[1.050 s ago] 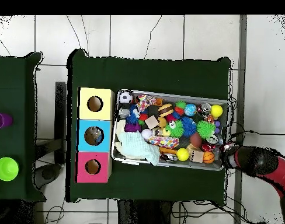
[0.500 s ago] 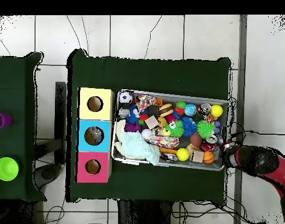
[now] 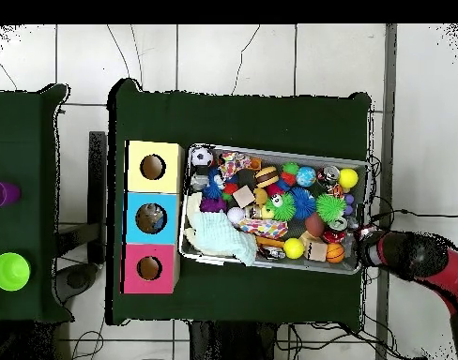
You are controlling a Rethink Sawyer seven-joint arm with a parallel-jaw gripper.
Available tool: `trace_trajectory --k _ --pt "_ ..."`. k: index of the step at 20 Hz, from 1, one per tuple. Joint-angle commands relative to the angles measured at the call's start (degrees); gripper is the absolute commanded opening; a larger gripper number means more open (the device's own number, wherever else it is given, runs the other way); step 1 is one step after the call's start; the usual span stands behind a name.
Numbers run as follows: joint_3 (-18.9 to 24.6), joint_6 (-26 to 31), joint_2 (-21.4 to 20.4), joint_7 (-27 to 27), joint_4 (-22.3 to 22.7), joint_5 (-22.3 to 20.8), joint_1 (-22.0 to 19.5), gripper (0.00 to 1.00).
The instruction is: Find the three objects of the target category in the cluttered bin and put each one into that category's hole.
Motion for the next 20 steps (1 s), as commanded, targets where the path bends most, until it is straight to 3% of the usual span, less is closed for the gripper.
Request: trace_trajectory --k 1,13,20 --pt "3.0 -2.6 0.7 -12.6 -7.8 -3.9 0.3 1.0" --pt "5.6 4.1 4.2 -16.7 -17.5 -2.4 -0.8 1.0" --pt "7.6 6.0 7.7 -20.2 -22.1 -4.8 -1.0 1.0"
